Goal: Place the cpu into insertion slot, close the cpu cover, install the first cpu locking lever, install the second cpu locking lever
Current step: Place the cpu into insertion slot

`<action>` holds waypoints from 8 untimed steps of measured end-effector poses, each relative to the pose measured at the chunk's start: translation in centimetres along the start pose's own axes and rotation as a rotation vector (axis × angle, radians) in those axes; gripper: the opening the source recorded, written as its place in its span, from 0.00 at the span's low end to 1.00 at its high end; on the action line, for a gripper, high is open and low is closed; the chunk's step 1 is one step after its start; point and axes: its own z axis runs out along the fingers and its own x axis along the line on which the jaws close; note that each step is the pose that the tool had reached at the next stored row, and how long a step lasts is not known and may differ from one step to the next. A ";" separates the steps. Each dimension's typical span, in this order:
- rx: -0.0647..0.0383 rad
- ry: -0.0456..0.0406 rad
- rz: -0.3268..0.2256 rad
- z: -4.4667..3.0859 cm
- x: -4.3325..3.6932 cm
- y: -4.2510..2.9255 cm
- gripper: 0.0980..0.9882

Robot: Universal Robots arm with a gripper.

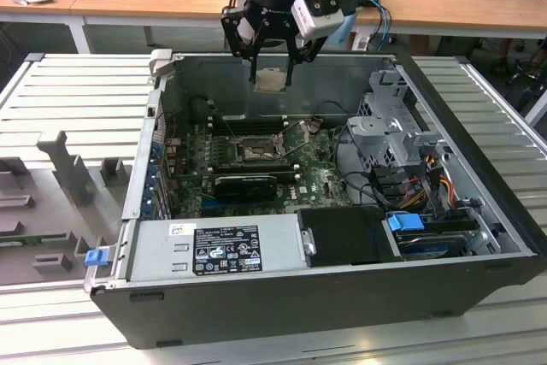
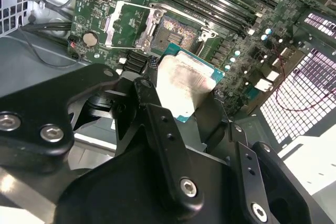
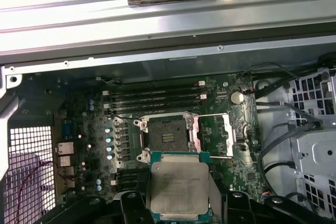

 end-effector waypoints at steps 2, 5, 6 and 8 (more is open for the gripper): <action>0.000 -0.0005 0.007 0.00 0.00 0.00 0.48; 0.000 -0.0011 0.013 0.00 0.00 0.00 0.48; 0.000 -0.0012 0.016 0.00 0.00 0.00 0.48; 0.000 -0.0018 0.023 0.00 0.00 0.00 0.48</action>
